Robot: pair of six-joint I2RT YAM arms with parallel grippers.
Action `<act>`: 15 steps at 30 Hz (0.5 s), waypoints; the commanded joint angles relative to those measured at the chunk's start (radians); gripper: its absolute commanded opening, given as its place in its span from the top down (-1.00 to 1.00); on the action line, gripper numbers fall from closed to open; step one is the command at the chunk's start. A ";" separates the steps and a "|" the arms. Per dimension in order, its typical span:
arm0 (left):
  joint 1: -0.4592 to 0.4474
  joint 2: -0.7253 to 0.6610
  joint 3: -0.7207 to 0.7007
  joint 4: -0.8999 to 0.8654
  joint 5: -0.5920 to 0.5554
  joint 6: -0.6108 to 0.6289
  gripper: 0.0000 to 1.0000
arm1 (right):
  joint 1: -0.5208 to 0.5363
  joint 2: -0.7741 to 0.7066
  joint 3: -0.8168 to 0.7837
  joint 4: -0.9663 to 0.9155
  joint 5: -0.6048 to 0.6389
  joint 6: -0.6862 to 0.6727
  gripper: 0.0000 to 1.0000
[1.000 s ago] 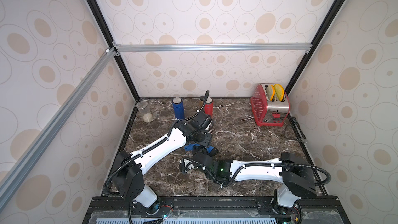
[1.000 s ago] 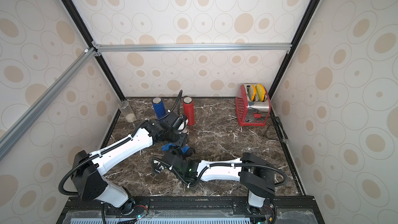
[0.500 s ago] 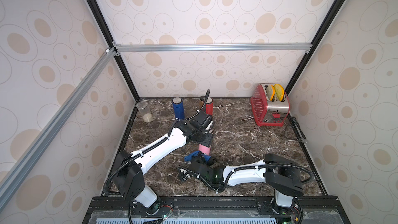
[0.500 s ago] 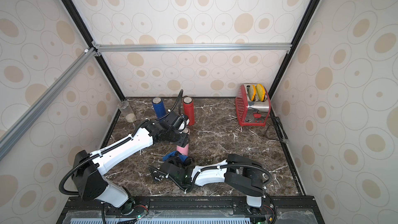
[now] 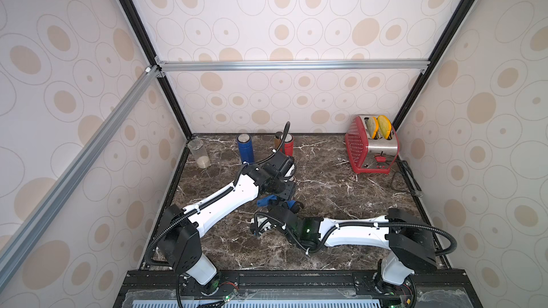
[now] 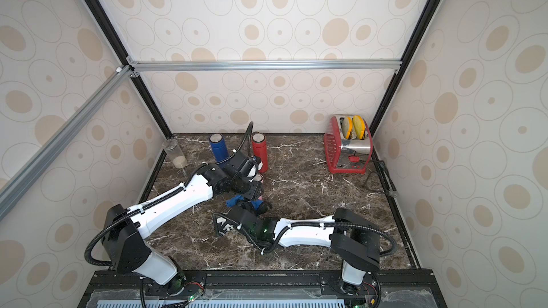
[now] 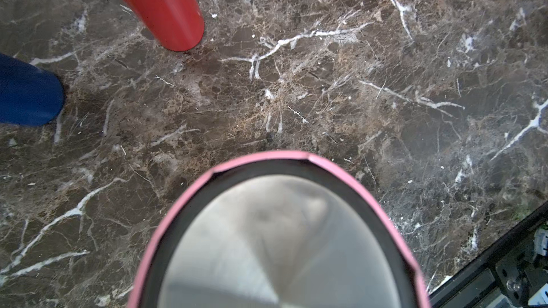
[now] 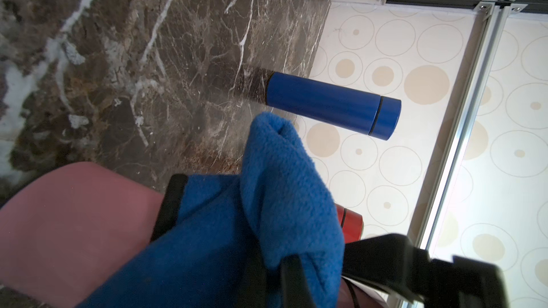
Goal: Wipe the surface of the thermos
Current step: Wipe the dirt from the surface of the thermos.
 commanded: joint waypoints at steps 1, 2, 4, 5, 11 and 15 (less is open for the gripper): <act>-0.010 0.013 -0.008 -0.218 0.019 0.044 0.02 | -0.025 0.011 -0.073 -0.075 0.075 0.093 1.00; -0.010 0.017 -0.006 -0.222 0.018 0.046 0.02 | -0.012 0.026 -0.089 -0.078 0.076 0.117 1.00; -0.010 0.025 -0.003 -0.225 0.019 0.052 0.02 | 0.008 0.060 -0.104 -0.084 0.087 0.153 1.00; -0.010 0.028 -0.001 -0.225 0.019 0.052 0.02 | 0.019 0.076 -0.108 -0.088 0.089 0.172 1.00; -0.007 0.026 0.016 -0.226 0.019 0.055 0.01 | 0.042 0.082 -0.115 -0.107 0.104 0.243 1.00; 0.000 0.009 0.025 -0.226 0.031 0.059 -0.01 | 0.043 0.020 -0.138 -0.114 0.150 0.265 1.00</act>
